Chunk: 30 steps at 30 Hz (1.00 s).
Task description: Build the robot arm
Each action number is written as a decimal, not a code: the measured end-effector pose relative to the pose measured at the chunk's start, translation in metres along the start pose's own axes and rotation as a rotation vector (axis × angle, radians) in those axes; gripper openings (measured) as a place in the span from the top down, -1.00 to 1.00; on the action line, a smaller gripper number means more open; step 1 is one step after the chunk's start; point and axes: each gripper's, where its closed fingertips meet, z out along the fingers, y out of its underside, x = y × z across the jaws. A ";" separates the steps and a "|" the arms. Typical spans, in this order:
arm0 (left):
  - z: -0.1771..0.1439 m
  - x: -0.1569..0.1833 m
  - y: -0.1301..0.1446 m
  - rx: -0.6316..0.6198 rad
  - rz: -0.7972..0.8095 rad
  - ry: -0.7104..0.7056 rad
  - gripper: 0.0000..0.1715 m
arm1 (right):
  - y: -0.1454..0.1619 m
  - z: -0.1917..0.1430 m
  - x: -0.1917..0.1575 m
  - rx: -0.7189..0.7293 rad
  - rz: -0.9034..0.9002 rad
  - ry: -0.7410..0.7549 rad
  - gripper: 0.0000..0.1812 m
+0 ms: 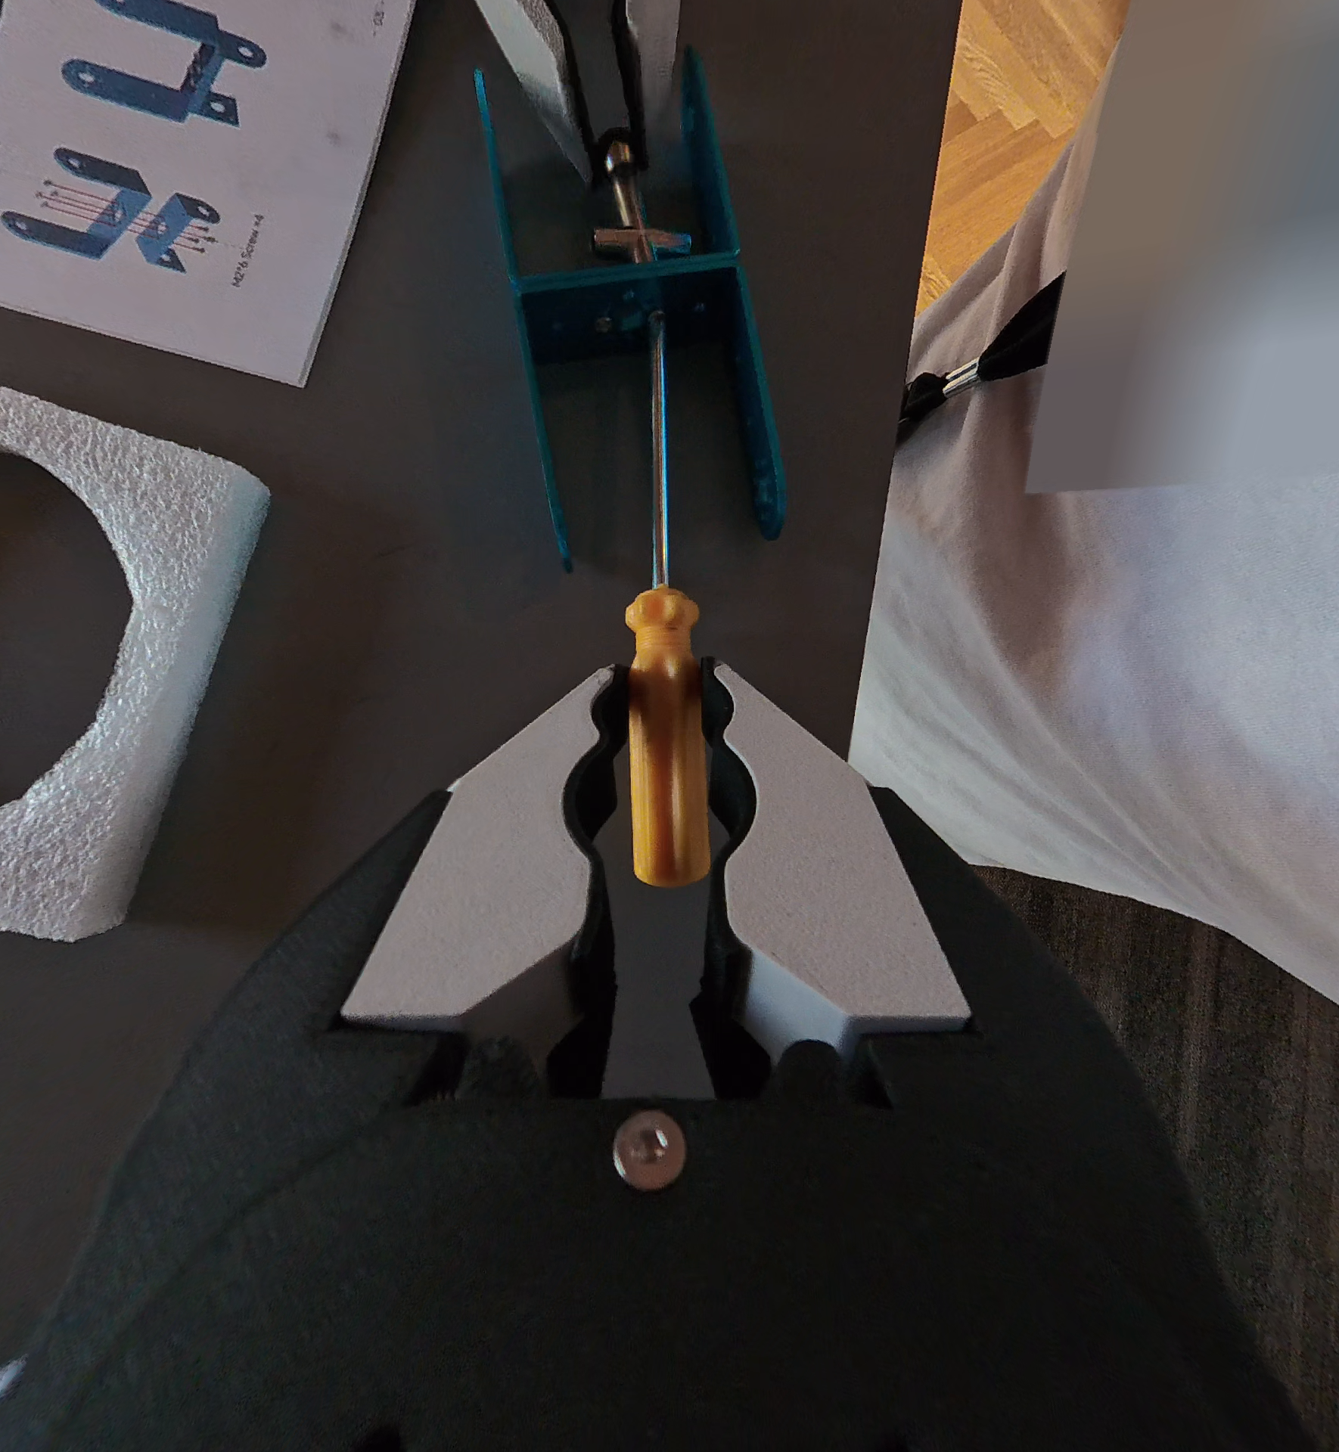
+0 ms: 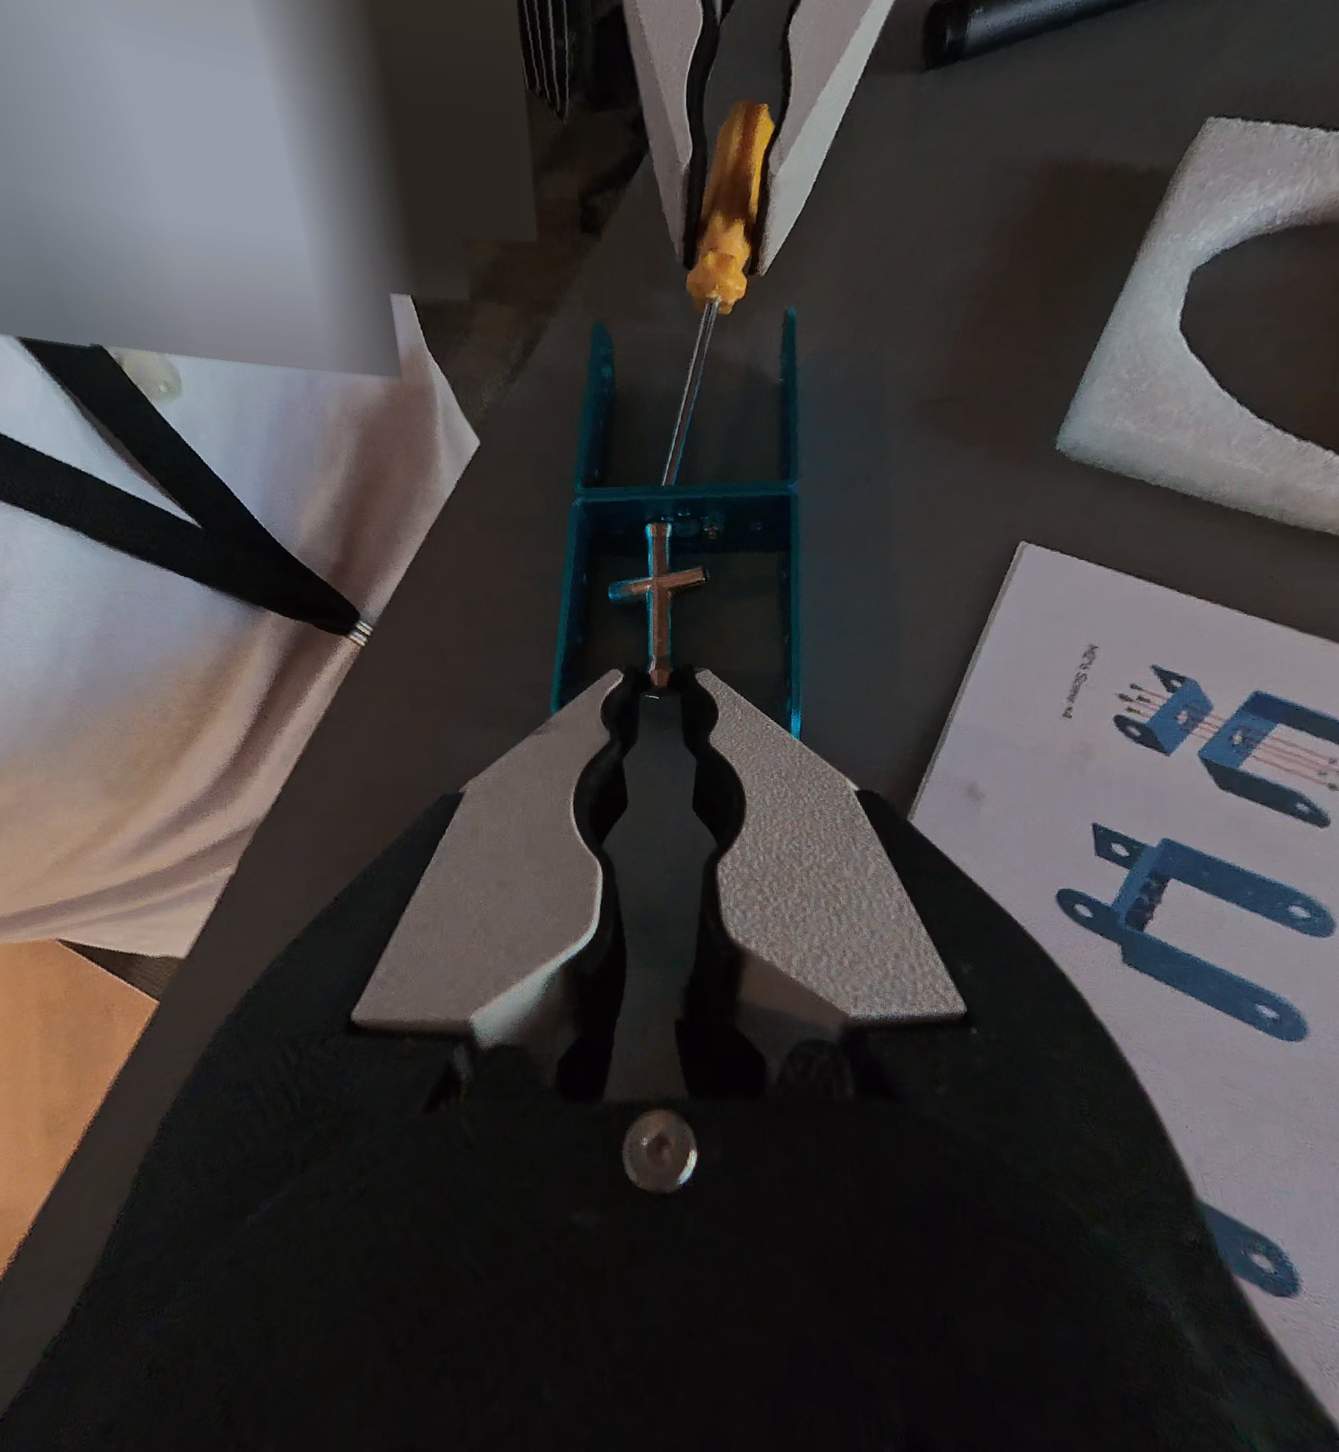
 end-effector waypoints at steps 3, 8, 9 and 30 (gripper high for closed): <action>0.000 0.001 0.000 0.002 -0.016 -0.003 0.80 | -0.006 -0.004 -0.002 0.069 0.168 -0.060 0.90; 0.000 0.005 0.000 0.010 -0.045 -0.001 0.80 | -0.012 -0.008 -0.002 0.137 0.370 -0.112 0.90; 0.000 0.006 0.000 0.009 -0.049 -0.001 0.80 | -0.011 -0.007 -0.002 0.134 0.391 -0.113 0.90; 0.005 0.014 0.005 0.015 -0.054 -0.046 0.81 | -0.007 -0.001 -0.011 0.165 1.019 -0.324 0.90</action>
